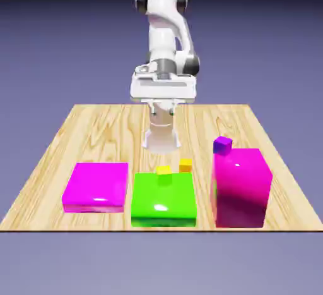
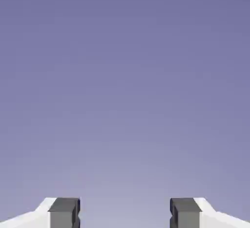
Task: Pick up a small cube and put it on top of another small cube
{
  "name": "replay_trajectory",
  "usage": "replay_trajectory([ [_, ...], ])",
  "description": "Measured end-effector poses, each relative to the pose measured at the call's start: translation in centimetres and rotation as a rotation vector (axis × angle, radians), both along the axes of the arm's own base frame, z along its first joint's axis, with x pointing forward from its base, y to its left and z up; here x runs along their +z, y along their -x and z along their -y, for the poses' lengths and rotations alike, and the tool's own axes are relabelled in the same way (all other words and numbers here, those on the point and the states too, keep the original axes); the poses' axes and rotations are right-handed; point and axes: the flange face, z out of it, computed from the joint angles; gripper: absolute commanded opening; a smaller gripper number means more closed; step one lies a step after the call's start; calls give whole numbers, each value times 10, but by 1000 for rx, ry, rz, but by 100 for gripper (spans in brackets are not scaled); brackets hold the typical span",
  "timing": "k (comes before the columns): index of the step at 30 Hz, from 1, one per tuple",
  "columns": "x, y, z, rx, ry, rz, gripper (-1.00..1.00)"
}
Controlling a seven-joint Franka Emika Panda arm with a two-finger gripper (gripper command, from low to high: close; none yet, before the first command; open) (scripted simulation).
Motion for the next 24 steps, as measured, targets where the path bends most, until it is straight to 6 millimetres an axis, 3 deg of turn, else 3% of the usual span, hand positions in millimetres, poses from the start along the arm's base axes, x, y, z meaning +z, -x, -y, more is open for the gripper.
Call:
replay_trajectory([
  [7, 57, 14, -74, -60, -58, 71, 0],
  [13, 87, 38, -145, -111, -93, 121, 0],
  [19, 93, 68, -220, -168, -112, 161, 0],
  [24, 77, 94, -282, -222, -114, 188, 0],
])
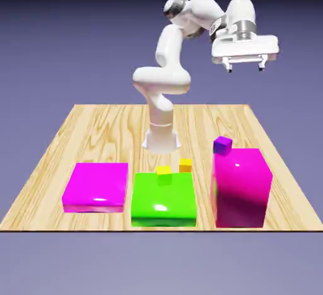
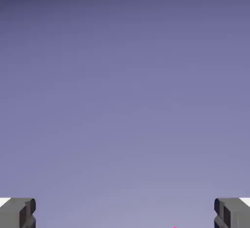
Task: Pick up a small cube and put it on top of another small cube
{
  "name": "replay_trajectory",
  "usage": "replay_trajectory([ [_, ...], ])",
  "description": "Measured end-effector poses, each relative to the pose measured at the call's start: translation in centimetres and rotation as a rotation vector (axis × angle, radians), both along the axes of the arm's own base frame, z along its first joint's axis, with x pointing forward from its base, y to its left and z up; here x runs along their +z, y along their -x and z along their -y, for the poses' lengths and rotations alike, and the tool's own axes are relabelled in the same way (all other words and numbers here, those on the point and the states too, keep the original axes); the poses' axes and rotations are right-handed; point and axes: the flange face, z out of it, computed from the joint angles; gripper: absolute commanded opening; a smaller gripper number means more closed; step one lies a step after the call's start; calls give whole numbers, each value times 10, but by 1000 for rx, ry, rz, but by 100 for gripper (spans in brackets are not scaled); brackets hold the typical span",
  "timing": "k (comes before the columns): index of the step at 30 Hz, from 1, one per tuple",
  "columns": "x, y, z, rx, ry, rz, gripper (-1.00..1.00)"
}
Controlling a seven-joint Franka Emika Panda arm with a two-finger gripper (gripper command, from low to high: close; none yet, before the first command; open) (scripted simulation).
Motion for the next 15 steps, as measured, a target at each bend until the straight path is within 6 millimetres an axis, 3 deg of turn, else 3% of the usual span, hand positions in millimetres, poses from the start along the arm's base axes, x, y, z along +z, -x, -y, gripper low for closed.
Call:
replay_trajectory([
  [7, -56, 32, -78, -95, 11, 26, 0],
  [15, -163, 57, -140, -234, 49, 52, 0],
])
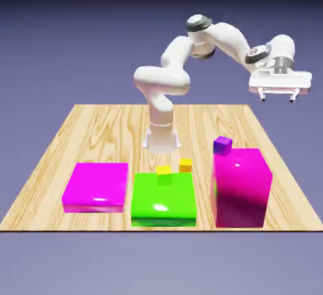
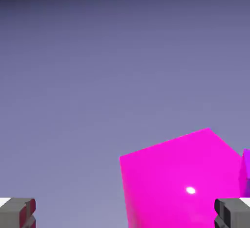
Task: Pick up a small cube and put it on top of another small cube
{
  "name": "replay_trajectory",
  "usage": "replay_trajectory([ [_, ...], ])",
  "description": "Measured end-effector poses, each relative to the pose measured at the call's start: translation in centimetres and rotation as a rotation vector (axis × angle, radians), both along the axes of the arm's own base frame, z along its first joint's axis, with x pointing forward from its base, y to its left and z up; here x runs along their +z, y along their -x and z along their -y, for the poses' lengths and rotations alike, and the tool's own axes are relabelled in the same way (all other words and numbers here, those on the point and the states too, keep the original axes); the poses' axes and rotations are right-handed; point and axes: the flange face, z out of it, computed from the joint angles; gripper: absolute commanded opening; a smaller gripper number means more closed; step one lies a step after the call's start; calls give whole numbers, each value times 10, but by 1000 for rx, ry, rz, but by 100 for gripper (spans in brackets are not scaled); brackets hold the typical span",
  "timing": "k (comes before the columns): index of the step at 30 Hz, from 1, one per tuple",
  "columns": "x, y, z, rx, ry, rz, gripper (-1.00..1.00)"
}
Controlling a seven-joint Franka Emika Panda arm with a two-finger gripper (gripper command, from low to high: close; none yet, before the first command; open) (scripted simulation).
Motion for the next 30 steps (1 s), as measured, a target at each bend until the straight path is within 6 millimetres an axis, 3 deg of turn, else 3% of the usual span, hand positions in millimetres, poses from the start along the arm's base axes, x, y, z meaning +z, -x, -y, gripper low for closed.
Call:
replay_trajectory([
  [4, -68, 7, -15, -83, 29, 14, 0],
  [8, -142, 12, -17, -176, 64, 33, 0],
  [15, -277, 19, 14, -357, 144, 79, 0],
  [17, -284, 19, 17, -366, 148, 82, 0],
  [24, -318, -12, 47, -371, 153, 88, 0],
  [25, -322, -14, 49, -367, 148, 83, -100],
  [30, -308, -6, 39, -375, 159, 96, -100],
])
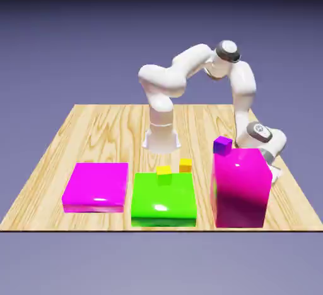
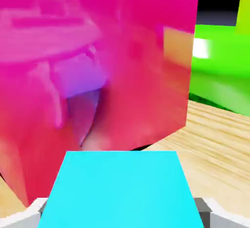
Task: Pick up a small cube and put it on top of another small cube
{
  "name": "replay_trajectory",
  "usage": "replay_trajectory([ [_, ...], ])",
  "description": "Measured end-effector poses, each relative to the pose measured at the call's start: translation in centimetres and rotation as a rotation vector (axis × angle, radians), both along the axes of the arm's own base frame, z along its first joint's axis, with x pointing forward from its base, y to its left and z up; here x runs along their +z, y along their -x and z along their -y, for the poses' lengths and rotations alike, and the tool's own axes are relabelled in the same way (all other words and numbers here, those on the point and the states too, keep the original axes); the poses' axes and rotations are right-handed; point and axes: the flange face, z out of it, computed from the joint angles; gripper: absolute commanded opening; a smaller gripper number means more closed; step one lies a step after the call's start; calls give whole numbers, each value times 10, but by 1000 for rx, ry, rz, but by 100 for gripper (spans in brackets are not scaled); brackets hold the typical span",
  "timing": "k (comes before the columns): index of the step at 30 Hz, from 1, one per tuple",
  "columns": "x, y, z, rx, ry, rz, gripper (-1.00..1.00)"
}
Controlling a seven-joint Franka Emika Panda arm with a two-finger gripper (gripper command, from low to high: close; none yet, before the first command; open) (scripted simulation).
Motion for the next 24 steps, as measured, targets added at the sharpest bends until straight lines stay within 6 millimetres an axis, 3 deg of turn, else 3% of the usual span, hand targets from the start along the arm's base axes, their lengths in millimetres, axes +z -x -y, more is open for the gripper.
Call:
replay_trajectory([
  [5, 24, 26, -21, 9, -14, -12, -100],
  [6, 29, 34, -15, 9, -22, -10, -100],
  [16, 58, 105, 74, 6, -61, -10, -100],
  [24, 71, 137, 166, 16, -34, -13, -100],
])
